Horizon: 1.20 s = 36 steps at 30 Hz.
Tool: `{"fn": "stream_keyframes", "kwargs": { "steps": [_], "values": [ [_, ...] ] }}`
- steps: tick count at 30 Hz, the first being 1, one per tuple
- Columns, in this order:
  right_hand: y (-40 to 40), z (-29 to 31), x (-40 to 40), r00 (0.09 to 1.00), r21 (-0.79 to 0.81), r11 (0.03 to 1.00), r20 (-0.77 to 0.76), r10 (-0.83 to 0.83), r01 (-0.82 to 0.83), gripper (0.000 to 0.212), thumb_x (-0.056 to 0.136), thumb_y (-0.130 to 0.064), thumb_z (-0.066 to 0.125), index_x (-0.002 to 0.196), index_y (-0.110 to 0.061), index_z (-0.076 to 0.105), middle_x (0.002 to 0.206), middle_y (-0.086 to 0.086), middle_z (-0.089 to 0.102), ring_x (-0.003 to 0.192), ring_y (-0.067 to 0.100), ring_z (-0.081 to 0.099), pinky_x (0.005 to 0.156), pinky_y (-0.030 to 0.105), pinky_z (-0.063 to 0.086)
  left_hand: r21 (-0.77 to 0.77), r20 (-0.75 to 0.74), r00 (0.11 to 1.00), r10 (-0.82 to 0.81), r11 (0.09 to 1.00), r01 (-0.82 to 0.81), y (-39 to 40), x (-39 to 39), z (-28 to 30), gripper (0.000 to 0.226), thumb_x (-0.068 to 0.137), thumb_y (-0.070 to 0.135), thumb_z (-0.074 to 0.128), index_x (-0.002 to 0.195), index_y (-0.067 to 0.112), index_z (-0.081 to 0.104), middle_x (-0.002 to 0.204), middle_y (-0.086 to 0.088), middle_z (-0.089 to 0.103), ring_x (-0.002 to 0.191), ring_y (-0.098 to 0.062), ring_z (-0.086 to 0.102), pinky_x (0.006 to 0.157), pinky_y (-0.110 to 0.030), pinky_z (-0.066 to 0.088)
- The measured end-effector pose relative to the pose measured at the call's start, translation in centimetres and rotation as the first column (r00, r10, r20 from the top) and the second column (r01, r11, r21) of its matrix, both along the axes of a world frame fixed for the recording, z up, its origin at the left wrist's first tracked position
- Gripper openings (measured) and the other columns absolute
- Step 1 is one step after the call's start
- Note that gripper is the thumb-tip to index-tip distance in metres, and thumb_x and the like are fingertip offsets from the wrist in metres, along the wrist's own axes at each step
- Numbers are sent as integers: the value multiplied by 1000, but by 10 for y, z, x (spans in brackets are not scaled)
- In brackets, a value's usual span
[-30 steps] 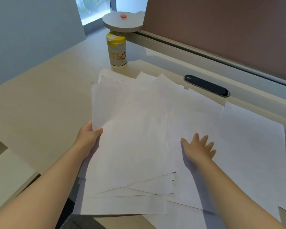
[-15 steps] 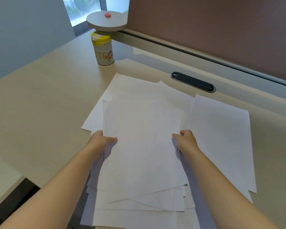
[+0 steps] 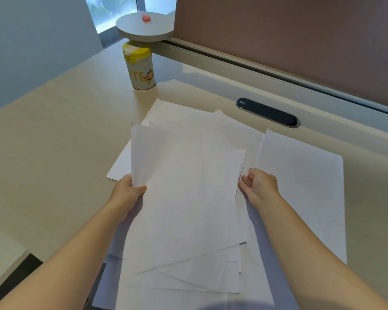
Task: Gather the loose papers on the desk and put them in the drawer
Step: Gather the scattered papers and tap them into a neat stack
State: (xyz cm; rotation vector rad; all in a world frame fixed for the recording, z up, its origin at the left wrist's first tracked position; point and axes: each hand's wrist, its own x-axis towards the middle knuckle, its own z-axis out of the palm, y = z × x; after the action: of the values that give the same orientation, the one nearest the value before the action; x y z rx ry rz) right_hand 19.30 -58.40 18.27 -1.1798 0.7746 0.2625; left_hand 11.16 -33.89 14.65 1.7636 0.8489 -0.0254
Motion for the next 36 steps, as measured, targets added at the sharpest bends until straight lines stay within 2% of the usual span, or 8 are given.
{"fn": "stream_keyframes", "kwargs": {
  "steps": [3,7,11,15,24,26,31,36],
  "values": [
    [5,-1,8,999,68,997,-18,-26,28,28,89,6,40,63,-3,41,62,10,37,56,21,46,53,28,56,-26,-4,1000,-22,999,22,8,5,2,31,86,-6,49,116,-5,52,103,-9,55,94,-24,50,81,-31,35],
    [12,-11,16,978,-97,976,-99,186,-195,30,89,-3,46,60,-8,45,58,6,42,35,10,40,28,12,31,-69,7,999,-33,997,33,19,9,2,30,85,-6,49,115,-3,53,101,-9,57,93,-25,52,82,-32,37],
    [21,-23,26,964,-353,898,-72,256,-264,34,87,-2,46,54,-9,44,56,7,46,22,5,38,25,11,25,-125,71,997,35,992,-26,36,7,4,24,86,-6,48,107,3,54,88,-2,61,95,-26,56,78,-29,41],
    [27,-25,38,943,-521,794,-71,325,-313,36,87,0,42,52,-9,42,58,8,43,55,23,42,50,24,33,-202,162,963,214,963,-179,58,3,10,37,87,-10,43,124,-10,47,125,-18,55,108,-22,51,92,-31,37],
    [64,-17,55,672,-750,292,-262,693,-594,40,90,-2,36,51,-10,31,57,6,34,53,16,32,50,27,25,-195,143,971,193,967,-164,108,23,16,33,88,-6,46,121,-11,49,117,-17,56,101,-22,52,88,-30,37],
    [71,-15,62,705,-768,323,-225,673,-553,36,90,-4,36,55,-11,31,60,5,36,55,17,34,48,26,25,-207,123,975,186,965,-158,117,29,14,33,88,-7,46,120,-13,48,123,-23,55,102,-23,52,88,-31,38],
    [87,-19,76,864,-474,742,-90,495,-474,35,86,5,43,59,-12,30,60,9,39,54,24,46,45,30,50,-165,92,975,200,969,-183,137,38,6,33,88,-4,48,121,-8,51,127,-21,56,113,-31,56,92,-32,39],
    [106,-21,93,789,-739,467,-140,598,-486,33,87,2,44,57,-9,37,61,10,45,67,31,53,61,35,45,-198,103,975,197,965,-174,152,52,8,34,88,-4,46,122,-6,51,114,-8,55,102,-22,54,90,-31,39]
  ]
}}
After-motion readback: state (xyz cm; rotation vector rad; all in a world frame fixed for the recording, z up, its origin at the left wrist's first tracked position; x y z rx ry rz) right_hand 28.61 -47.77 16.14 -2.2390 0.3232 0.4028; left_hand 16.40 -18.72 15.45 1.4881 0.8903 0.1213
